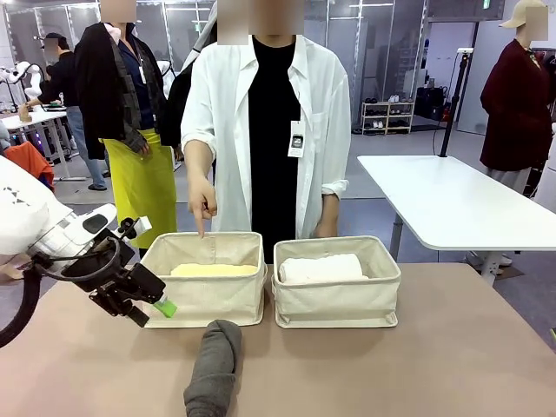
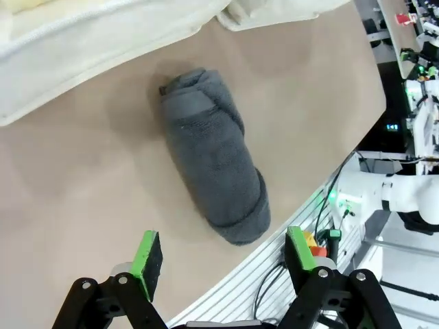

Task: Divide the towels into two baskets.
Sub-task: Pick up one hotel-folded towel from the bottom of the table and place it in the Fabric basket indicated by the person.

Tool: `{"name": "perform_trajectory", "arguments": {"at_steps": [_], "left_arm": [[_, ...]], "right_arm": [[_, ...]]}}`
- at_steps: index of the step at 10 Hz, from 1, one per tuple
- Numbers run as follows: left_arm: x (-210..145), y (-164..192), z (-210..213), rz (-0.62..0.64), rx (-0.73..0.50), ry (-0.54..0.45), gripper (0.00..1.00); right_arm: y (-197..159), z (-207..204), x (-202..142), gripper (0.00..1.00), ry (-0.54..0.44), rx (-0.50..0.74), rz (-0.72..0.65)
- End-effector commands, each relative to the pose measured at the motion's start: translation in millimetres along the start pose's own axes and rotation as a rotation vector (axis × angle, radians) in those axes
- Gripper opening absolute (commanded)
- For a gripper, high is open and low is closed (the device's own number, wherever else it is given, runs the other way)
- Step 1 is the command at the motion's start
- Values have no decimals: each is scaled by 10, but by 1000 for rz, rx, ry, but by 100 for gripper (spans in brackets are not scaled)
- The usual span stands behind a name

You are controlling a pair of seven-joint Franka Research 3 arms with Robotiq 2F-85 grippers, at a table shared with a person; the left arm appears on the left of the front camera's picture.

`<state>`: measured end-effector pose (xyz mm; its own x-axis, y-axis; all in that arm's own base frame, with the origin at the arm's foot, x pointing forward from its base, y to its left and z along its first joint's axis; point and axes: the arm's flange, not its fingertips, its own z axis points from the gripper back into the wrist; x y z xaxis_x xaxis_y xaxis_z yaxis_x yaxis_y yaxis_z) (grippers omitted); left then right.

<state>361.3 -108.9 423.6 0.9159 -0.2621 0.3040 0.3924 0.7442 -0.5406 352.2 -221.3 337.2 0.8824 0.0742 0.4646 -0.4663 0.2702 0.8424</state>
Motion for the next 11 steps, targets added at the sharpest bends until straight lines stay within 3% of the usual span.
{"name": "perform_trajectory", "arguments": {"at_steps": [1,5,6,8,11], "left_arm": [[-34,61,27,9,0,22,90],[-10,51,15,3,-1,6,90],[79,-12,-150,24,12,26,90],[192,-195,-540,165,120,28,90],[145,-418,-832,255,155,9,90]], "right_arm": [[43,-2,-10,100,-3,-1,5],[43,-2,-10,100,-3,-1,5],[43,-2,-10,100,-3,-1,5],[43,-2,-10,100,-3,-1,5],[43,-2,-10,100,-3,-1,5]]}}
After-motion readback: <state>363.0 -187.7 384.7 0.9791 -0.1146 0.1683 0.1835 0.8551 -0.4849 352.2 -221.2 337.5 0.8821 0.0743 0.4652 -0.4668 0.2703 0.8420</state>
